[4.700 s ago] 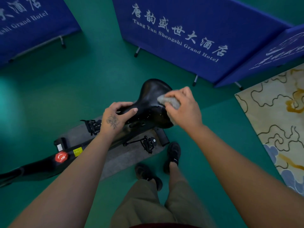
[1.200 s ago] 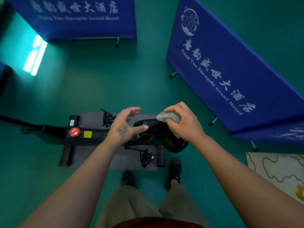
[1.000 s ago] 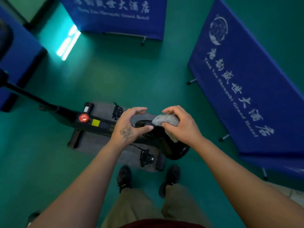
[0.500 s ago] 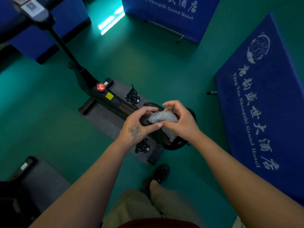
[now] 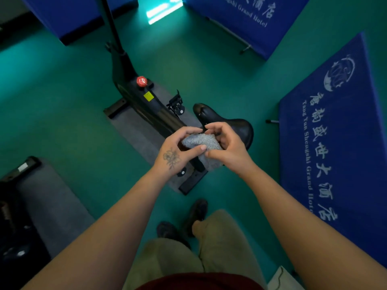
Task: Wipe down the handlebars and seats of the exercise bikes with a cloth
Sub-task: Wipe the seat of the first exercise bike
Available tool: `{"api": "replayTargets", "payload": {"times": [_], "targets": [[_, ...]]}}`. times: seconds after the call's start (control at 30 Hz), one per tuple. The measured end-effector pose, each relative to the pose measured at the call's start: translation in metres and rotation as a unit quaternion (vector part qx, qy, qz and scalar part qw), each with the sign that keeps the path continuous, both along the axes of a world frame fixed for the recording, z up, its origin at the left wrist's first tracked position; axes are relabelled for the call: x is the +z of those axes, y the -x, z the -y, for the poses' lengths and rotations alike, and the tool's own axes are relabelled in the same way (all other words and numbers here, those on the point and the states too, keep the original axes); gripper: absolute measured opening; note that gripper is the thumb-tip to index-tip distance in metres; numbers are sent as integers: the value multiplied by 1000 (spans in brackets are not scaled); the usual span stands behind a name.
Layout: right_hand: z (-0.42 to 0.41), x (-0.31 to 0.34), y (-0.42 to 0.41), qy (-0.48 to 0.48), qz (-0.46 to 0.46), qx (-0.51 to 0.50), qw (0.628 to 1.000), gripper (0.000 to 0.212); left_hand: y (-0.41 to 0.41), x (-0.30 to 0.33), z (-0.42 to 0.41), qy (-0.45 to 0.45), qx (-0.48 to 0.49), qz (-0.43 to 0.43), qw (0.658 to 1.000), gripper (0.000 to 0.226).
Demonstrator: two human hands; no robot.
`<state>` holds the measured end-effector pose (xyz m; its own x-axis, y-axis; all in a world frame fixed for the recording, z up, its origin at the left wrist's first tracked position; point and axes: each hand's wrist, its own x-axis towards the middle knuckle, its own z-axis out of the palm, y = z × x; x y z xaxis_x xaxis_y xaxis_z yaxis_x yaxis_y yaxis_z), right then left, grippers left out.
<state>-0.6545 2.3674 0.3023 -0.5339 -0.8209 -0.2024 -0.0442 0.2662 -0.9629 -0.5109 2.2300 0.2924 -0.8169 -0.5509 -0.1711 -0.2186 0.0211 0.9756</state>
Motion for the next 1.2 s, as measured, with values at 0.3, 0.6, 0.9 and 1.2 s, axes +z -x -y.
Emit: {"api": "replayTargets", "payload": {"times": [0.3,0.6,0.9,1.2], "targets": [[13,-1,32,12,36,83,996,62,14,7,-17,-59,123,9,991,51],[28,-29,105,31,126,195,972,57,74,-12,-46,-112,306,12,945,62],[37,-27,134,19,184,280,942,59,87,-21,-58,-124,376,41,917,59],[57,-27,146,10,77,253,964,47,81,-25,-30,-78,372,52,924,41]]}}
